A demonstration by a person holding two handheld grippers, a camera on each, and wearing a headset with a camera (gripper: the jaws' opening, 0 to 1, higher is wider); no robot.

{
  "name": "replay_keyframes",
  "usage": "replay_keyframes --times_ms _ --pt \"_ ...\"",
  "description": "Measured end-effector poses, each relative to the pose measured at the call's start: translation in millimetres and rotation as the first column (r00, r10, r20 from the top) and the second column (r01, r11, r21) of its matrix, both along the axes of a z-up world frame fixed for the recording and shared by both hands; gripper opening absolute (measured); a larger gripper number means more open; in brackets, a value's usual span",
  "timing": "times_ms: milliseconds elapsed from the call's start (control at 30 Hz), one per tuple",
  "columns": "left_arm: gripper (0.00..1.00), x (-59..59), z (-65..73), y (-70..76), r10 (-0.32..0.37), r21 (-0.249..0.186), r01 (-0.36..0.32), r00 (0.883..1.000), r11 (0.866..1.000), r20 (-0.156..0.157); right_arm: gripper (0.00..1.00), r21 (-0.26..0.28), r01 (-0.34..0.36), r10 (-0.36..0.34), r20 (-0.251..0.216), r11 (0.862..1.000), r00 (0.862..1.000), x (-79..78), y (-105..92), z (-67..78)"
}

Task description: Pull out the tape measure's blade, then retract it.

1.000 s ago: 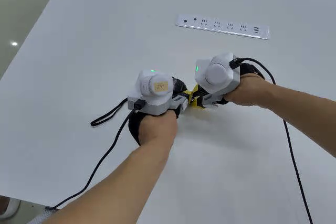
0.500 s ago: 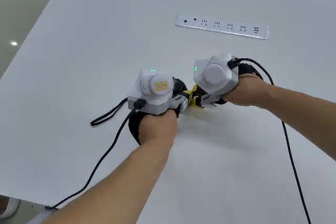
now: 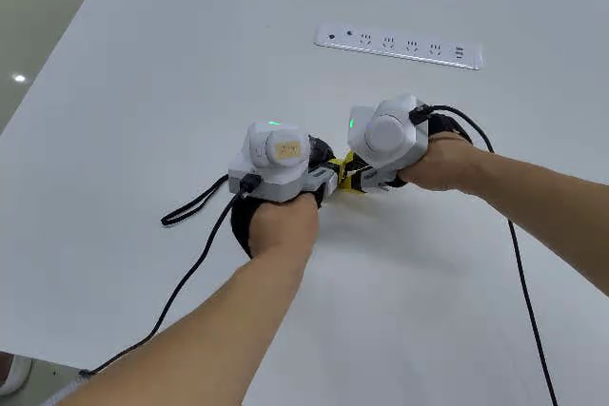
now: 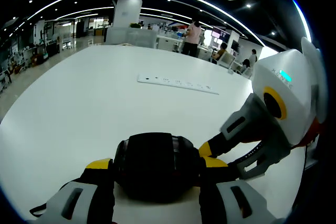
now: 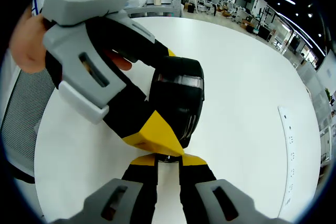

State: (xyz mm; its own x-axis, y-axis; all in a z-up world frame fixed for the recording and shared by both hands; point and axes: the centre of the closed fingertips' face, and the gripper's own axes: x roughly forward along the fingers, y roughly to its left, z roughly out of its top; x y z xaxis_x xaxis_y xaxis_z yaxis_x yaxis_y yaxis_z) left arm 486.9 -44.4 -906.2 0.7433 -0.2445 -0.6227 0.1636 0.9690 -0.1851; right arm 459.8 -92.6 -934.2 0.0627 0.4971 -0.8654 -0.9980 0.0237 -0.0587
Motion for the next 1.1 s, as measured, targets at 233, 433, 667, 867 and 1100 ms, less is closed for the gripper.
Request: replay_keyframes --times_ms 233,433,667,867,1100 --pt "0.64 0.1 1.0 0.5 0.005 -0.016 -0.005 1.000 1.000 0.000 0.15 -0.012 -0.006 0.006 0.018 1.000 1.000 1.4 -0.5 -0.5" --pt "0.64 -0.5 0.8 -0.1 -0.009 -0.003 0.009 1.000 1.000 -0.001 0.16 -0.013 0.007 -0.007 0.031 1.000 0.999 3.6 -0.5 -1.8" --pt "0.66 -1.4 1.7 -0.3 -0.015 -0.002 0.015 1.000 1.000 0.004 0.17 -0.018 0.035 -0.034 0.038 0.999 0.999 3.5 -3.6 -4.2" --pt "0.71 -3.3 4.4 -4.3 -0.029 -0.009 0.029 1.000 1.000 0.011 0.18 0.000 0.093 -0.093 0.031 0.996 0.995 2.9 -8.2 -4.2" --pt "0.72 -8.3 5.8 -1.1 -0.032 0.002 0.032 0.999 0.999 0.002 0.22 0.037 0.165 -0.166 0.013 0.986 0.986 -0.8 -7.2 0.8"
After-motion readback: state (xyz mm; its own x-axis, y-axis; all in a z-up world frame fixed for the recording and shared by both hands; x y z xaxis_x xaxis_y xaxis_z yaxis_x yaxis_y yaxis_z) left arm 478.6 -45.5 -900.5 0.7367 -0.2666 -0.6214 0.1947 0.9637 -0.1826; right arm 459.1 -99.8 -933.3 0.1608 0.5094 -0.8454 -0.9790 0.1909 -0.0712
